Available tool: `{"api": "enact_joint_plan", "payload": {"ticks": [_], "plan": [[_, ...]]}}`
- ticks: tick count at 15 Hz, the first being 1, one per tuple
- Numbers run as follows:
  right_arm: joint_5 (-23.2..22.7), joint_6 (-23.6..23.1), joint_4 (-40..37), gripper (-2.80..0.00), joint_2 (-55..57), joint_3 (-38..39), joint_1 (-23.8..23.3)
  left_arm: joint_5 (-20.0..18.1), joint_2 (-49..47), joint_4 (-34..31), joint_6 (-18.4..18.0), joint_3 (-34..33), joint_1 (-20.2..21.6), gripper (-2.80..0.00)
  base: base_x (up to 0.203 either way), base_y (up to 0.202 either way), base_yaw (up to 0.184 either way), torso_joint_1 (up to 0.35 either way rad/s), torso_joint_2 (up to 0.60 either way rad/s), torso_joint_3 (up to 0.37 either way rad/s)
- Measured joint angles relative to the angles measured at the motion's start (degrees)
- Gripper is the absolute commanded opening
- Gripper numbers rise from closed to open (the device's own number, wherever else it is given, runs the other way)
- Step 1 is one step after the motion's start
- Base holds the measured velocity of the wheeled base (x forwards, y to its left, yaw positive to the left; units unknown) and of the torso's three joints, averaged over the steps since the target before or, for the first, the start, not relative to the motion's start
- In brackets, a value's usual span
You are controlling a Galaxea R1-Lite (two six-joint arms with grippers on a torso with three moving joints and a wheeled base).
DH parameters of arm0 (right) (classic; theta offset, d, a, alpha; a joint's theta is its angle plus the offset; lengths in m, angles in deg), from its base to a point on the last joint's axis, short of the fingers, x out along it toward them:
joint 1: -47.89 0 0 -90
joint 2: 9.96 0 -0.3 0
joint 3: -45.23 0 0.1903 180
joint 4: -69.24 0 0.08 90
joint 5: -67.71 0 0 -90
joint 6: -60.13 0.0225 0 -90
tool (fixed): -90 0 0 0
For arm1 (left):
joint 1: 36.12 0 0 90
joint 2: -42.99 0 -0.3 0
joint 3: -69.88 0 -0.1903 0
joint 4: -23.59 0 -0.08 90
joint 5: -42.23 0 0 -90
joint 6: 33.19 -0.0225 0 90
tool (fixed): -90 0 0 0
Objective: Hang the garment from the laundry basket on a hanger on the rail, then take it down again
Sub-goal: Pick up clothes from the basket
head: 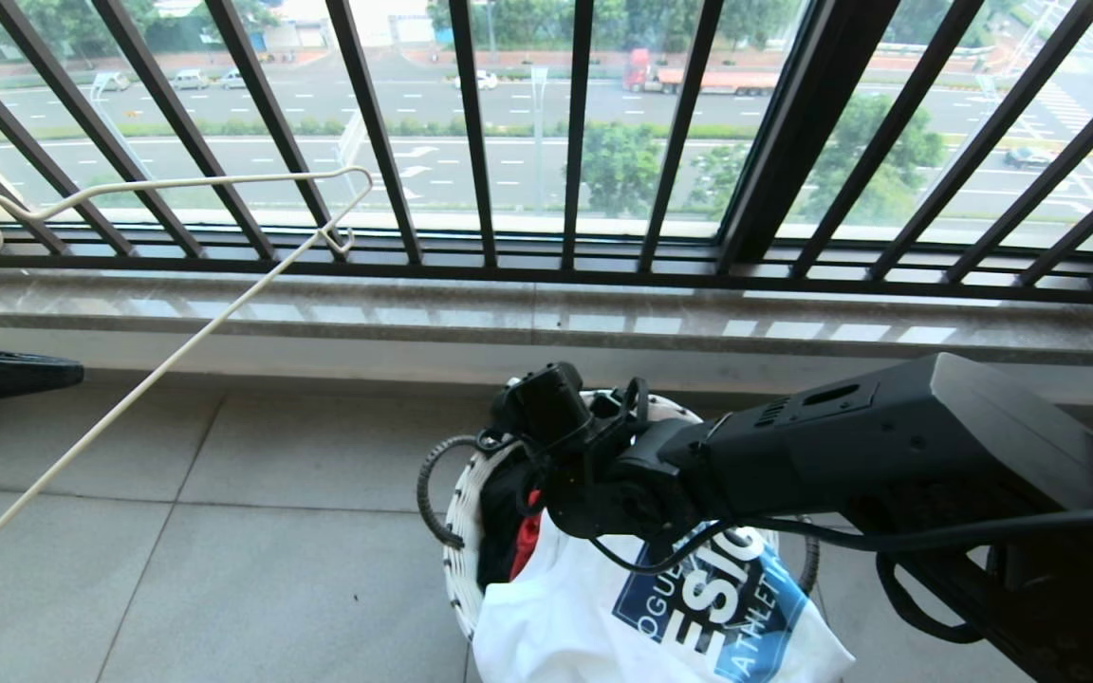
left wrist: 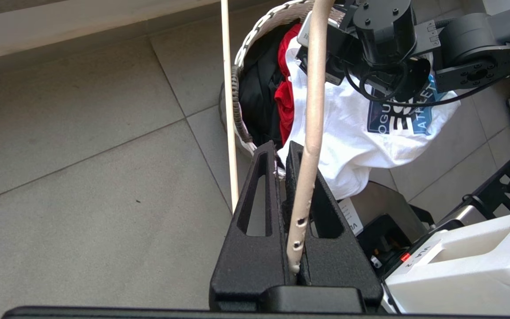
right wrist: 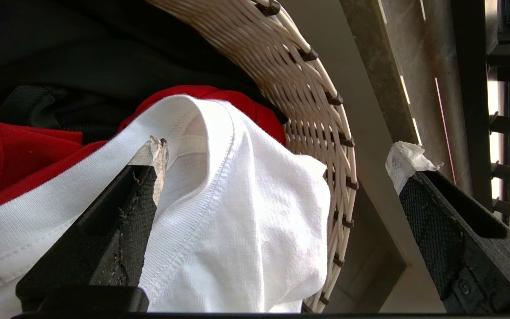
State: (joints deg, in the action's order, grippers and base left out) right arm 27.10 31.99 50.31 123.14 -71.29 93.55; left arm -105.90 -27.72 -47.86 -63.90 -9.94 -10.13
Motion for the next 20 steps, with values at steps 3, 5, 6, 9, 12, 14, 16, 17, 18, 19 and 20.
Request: {"api": "enact_joint_plan", "payload": {"ticks": [3, 5, 6, 9, 12, 14, 16, 17, 18, 19, 20], "plan": [[0.0, -0.15, -0.01, 0.0, 0.2, -0.04, -0.61, -0.02, 0.05, 0.02, -0.07, 0.02, 0.09, -2.8, 0.0, 0.0, 0.0, 0.0, 0.0, 0.0], [-0.01, -0.28, -0.04, 0.0, 0.34, -0.13, -0.99, -0.02, 0.1, -0.01, -0.07, 0.02, 0.09, -2.8, 0.0, 0.0, 0.0, 0.0, 0.0, 0.0], [0.0, -0.33, -0.06, 0.0, 0.5, -0.32, -1.37, -0.02, 0.1, 0.0, -0.07, 0.02, 0.09, -2.8, 0.0, 0.0, 0.0, 0.0, 0.0, 0.0], [-0.01, -0.89, -0.11, 0.0, 1.11, -1.81, -2.8, -0.02, 0.11, 0.02, -0.07, 0.02, 0.09, -2.8, 0.0, 0.0, 0.0, 0.0, 0.0, 0.0], [-0.01, -1.02, -0.08, 0.0, 1.44, -2.8, -3.5, -0.02, 0.11, 0.0, -0.05, 0.02, 0.09, -2.8, 0.0, 0.0, 0.0, 0.0, 0.0, 0.0], [0.0, -1.11, -0.11, 0.0, 1.83, -3.61, -3.74, 0.0, 0.11, 0.02, -0.05, 0.02, 0.09, -2.8, 0.0, 0.0, 0.0, 0.0, 0.0, 0.0], [0.0, -1.51, -0.09, -2.8, 2.02, -3.89, -3.83, -0.02, 0.11, 0.0, -0.05, 0.02, 0.09, -2.8, 0.0, 0.0, 0.0, 0.0, 0.0, 0.0], [0.0, -1.55, -0.12, -2.8, 2.1, -3.91, -3.83, -0.03, 0.11, 0.0, -0.06, 0.02, 0.09, -2.8, 0.0, 0.0, 0.0, 0.0, 0.0, 0.0], [0.0, -1.55, -0.12, -2.8, 2.13, -3.95, -3.85, -0.02, 0.11, 0.02, -0.05, 0.0, 0.09, -2.8, 0.0, 0.0, 0.0, 0.0, 0.0, 0.0], [0.0, -1.57, -0.11, -2.8, 2.13, -3.95, -3.88, 0.0, 0.11, 0.0, -0.07, 0.02, 0.09, -2.8, 0.0, 0.0, 0.0, 0.0, 0.0, 0.0], [-0.01, -1.6, -0.11, -2.8, 2.16, -3.95, -3.85, -0.02, 0.11, 0.0, -0.05, 0.02, 0.22, -2.8, 0.0, 0.0, 0.0, 0.0, 0.0, 0.0]]}}
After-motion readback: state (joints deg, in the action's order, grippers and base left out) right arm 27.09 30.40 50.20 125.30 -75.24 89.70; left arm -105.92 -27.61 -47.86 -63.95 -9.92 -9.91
